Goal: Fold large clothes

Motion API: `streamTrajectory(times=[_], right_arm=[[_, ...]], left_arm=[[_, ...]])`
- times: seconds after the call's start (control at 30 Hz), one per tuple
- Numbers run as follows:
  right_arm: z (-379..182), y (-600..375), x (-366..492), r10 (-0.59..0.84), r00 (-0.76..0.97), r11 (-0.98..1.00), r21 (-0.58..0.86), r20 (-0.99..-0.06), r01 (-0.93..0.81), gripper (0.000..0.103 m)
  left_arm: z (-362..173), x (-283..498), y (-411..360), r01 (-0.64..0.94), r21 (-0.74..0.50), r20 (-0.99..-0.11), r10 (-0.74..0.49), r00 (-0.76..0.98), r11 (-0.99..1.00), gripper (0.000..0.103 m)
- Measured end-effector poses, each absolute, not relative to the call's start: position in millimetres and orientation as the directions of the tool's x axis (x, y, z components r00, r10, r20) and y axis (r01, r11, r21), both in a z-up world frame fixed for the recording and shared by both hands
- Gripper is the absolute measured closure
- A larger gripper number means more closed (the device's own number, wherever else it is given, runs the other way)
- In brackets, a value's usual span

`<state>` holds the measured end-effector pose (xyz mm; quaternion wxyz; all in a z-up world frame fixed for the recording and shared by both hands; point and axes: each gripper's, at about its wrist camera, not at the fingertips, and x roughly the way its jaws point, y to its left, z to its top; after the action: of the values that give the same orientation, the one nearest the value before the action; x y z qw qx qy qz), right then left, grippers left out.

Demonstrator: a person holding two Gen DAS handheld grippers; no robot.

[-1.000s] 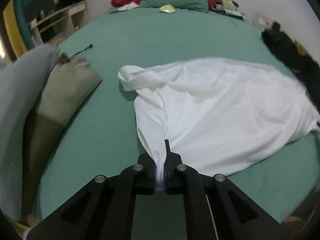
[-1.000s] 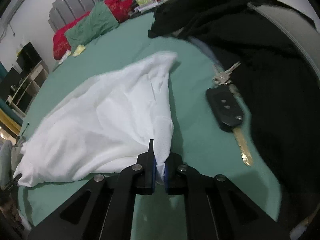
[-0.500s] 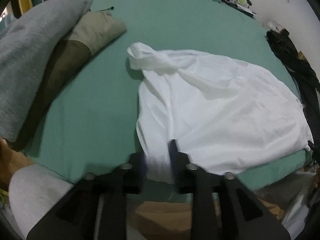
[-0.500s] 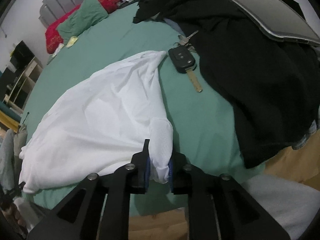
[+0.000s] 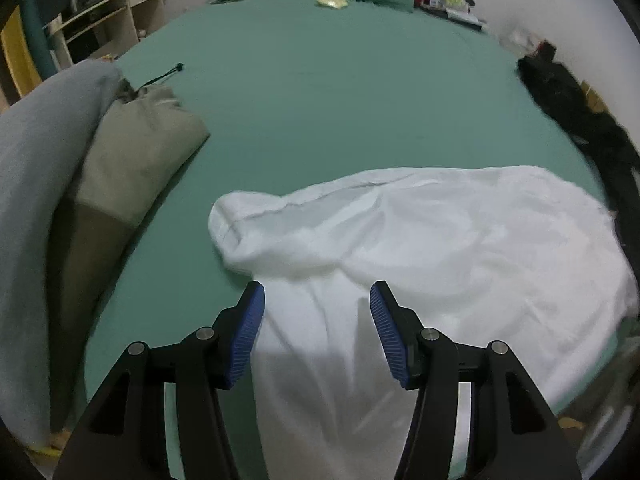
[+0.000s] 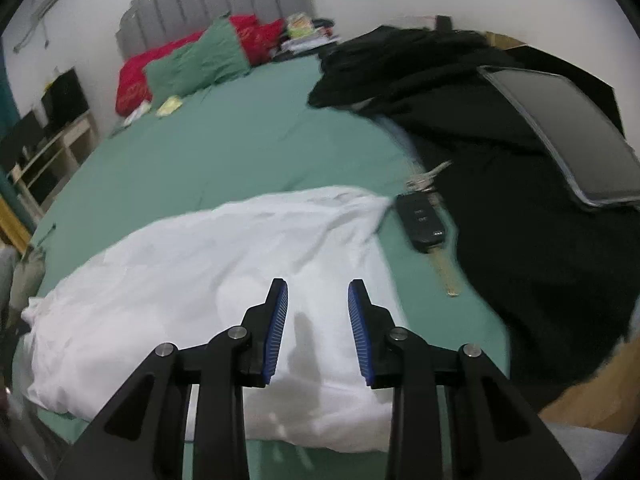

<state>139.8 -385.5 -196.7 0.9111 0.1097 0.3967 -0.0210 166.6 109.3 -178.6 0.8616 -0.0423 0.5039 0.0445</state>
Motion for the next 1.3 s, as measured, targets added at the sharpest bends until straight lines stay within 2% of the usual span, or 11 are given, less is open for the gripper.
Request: streamTrajectory(times=[0.27, 0.43, 0.57, 0.77, 0.83, 1.0, 1.13, 1.23, 1.3], right_arm=[[-225.4, -378.3, 164.3, 0.078, 0.613, 0.972, 0.197, -0.786, 0.129, 0.072], [-230.8, -386.4, 173.2, 0.109, 0.598, 0.949, 0.262, -0.794, 0.174, 0.072], [-228.7, -381.4, 173.9, 0.115, 0.599, 0.948, 0.268, -0.793, 0.173, 0.066], [-225.1, -379.1, 160.9, 0.120, 0.630, 0.954, 0.265, -0.768, 0.141, 0.051], [-223.0, -384.7, 154.2, 0.116, 0.636, 0.949, 0.274, -0.763, 0.156, 0.050], [-216.9, -408.4, 137.1, 0.120, 0.674, 0.922, 0.334, -0.729, 0.197, 0.044], [-219.2, -429.7, 124.2, 0.146, 0.680, 0.886, 0.401, -0.718, 0.234, 0.041], [-222.0, -439.6, 117.8, 0.167, 0.680, 0.862, 0.440, -0.714, 0.250, 0.037], [-223.5, -444.9, 115.8, 0.184, 0.677, 0.848, 0.463, -0.713, 0.258, 0.036]], left_arm=[[-208.9, 239.3, 123.9, -0.160, 0.168, -0.852, 0.225, 0.473, 0.973, 0.045], [-199.7, 251.4, 145.7, -0.248, 0.168, -0.824, 0.274, 0.496, 0.954, 0.045], [-176.6, 226.6, 150.6, -0.318, 0.148, -0.782, 0.307, 0.542, 0.937, 0.045], [-145.8, 187.9, 84.8, -0.165, -0.003, -0.752, 0.106, 0.650, 0.986, 0.045], [-143.7, 180.6, 44.7, -0.070, -0.061, -0.756, 0.000, 0.655, 0.996, 0.045], [-150.6, 174.4, -45.7, 0.070, -0.134, -0.760, -0.147, 0.633, 0.989, 0.045], [-173.7, 183.3, -86.0, 0.100, -0.099, -0.796, -0.139, 0.589, 0.990, 0.045], [-200.6, 187.9, -99.9, 0.050, -0.116, -0.853, -0.125, 0.507, 0.992, 0.045], [-207.5, 186.7, -109.1, 0.062, -0.051, -0.846, -0.076, 0.528, 0.997, 0.045]])
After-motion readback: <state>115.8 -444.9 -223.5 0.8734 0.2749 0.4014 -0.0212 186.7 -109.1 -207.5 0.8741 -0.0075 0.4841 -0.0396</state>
